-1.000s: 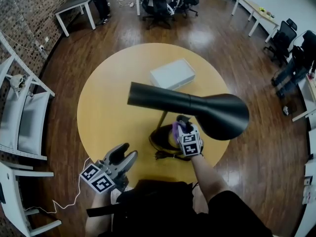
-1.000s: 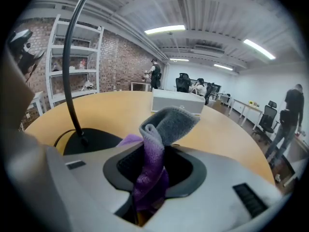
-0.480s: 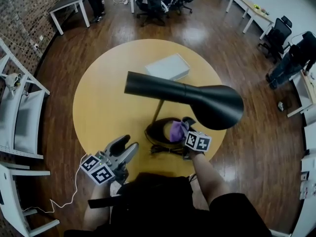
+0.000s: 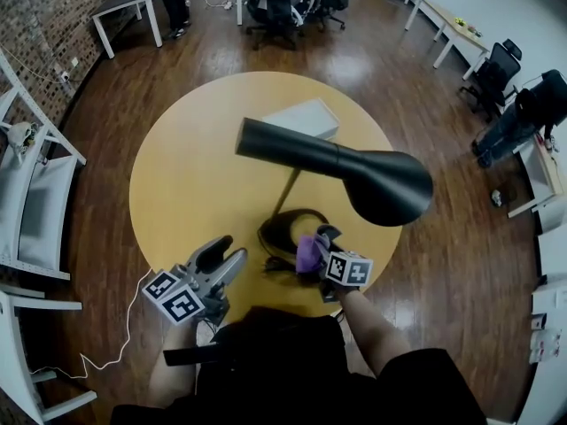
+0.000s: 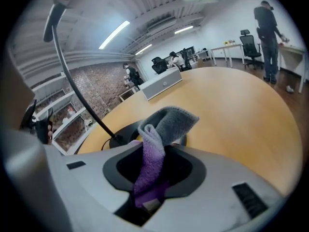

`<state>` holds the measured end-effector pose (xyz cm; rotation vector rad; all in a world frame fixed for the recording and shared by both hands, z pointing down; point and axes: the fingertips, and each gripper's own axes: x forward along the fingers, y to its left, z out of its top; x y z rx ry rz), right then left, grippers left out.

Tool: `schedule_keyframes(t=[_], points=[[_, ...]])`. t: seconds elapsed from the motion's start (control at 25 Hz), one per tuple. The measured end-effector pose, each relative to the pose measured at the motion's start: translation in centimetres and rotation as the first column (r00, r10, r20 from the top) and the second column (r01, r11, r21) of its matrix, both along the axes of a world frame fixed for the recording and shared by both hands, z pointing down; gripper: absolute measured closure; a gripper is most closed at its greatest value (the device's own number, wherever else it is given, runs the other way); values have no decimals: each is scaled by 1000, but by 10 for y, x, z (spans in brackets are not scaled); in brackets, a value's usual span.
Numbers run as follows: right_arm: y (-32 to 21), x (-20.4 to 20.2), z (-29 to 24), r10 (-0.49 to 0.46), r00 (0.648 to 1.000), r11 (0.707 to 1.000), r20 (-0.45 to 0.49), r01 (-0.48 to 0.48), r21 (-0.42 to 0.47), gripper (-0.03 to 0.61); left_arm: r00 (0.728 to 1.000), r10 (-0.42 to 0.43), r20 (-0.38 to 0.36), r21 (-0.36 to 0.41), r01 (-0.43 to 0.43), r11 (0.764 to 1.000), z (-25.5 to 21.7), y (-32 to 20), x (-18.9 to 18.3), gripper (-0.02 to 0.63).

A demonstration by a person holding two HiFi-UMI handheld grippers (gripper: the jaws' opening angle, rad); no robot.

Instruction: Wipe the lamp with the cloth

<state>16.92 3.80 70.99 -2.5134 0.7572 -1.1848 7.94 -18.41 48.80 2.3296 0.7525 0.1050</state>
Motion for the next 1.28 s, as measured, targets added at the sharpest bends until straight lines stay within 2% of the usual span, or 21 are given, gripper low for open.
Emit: schedule_keyframes(t=[0.12,0.32,0.48,0.64,0.8,0.88,0.96,1.04,1.12,1.2,1.28], points=[[-10,-7,3,-39,999,997,-18,38,-64,468,1000,-14,5,-20,14,1000,3,-6,0,402],[-19,-18,6,-89,996,989,-31,84,-119,468,1000,-28,0,-44,28,999,4,-5,3,402],[-30,-23,1,-98,995,991,-16,97,-92,468,999,-34,-5,-59,34,998,5,-6,7,402],[-53,-36,-23,-202,979,979,3,202,-27,468,998,-57,-6,-81,57,995,5,-14,4,402],[-70,-13,-53,-231,962,973,-146,230,-26,468,997,-76,-5,-76,76,994,0,-24,-2,402],[-87,2,-75,-198,955,977,-221,211,37,468,997,-83,-1,-70,83,994,0,-30,-4,402],[-101,13,-83,-148,957,981,-251,174,85,468,996,-87,3,-64,87,994,0,-33,-6,402],[-110,13,-63,-138,959,989,-247,149,25,468,996,-87,10,-52,87,995,0,-32,-8,402],[-114,3,-32,-198,949,977,-244,173,-123,468,996,-82,19,-35,83,996,2,-28,-11,402],[-118,-6,-18,-308,900,936,-307,229,-269,468,997,-76,22,-21,76,997,1,-23,-14,402],[-122,-11,-20,-427,833,883,-352,300,-361,468,997,-73,23,-15,73,997,2,-23,-15,402]])
